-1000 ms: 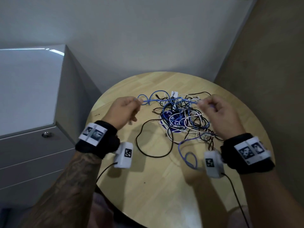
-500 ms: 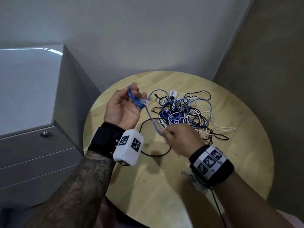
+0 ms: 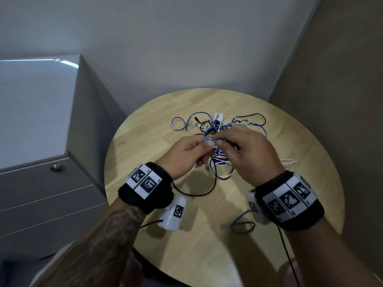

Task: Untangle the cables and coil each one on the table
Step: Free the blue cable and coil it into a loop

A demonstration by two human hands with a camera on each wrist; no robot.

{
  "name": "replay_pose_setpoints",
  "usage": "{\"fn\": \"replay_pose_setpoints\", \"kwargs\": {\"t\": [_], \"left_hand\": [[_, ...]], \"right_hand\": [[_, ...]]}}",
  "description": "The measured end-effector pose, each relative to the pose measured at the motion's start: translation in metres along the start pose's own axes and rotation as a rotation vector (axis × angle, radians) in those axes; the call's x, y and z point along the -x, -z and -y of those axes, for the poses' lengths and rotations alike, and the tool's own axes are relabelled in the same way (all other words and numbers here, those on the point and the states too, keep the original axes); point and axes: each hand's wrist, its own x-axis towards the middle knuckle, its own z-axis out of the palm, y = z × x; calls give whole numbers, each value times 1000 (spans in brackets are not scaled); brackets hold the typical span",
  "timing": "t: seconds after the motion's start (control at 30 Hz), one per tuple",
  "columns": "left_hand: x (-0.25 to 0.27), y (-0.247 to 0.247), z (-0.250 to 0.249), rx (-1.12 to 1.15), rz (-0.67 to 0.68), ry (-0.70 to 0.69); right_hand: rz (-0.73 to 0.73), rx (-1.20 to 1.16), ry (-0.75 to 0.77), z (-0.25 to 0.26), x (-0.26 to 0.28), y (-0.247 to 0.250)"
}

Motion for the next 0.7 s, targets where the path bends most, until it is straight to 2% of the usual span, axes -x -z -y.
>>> {"fn": "replay_pose_setpoints", "kwargs": {"t": [0.1, 0.23, 0.4, 0.47, 0.57, 0.7], "left_hand": [[-2, 2, -2, 109, 68, 100], [-1, 9, -4, 420, 181, 274], [2, 3, -5, 639, 320, 334], [0, 6, -6, 857, 331, 327], [-5, 18, -6, 1205, 158, 247], [-10, 39, 1, 1235, -162, 116]], "right_hand": [[8, -37, -10, -8, 2, -4], [31, -99, 33, -11, 3, -17], [-69, -55, 19, -14, 3, -16], [-50, -58, 6, -12, 6, -19], [89, -96, -84, -6, 15, -35], [342, -247, -224, 10, 26, -55]]}}
